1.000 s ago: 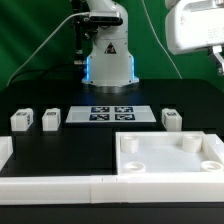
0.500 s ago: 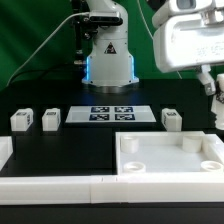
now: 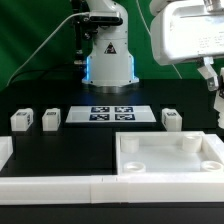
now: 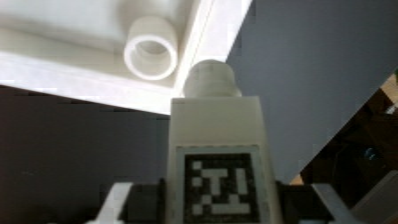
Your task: Assemble one leg
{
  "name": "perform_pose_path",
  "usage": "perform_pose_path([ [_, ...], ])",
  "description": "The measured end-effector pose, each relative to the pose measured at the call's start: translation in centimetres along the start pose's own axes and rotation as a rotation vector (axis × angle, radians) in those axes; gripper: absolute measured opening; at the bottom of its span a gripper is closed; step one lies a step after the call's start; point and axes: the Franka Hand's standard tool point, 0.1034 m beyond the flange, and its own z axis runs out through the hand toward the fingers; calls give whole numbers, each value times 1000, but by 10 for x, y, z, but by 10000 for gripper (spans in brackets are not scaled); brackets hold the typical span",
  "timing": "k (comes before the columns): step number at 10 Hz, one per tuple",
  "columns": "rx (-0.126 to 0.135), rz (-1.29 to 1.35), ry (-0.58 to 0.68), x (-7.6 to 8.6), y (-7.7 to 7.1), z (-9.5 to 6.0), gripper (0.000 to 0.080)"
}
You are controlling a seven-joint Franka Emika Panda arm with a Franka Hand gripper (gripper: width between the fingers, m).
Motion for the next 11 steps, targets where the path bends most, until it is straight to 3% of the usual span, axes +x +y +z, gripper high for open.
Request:
perform_pose_path([
  [2,-2,-8,7,0,2,1,293],
  [3,-14,-18,48,0,15,8,293],
  [5,-22,-11,77,22,28,10,293],
  [8,-11,-7,65,22,26,30,293],
  [11,-10,-8,54,17,27,35,293],
])
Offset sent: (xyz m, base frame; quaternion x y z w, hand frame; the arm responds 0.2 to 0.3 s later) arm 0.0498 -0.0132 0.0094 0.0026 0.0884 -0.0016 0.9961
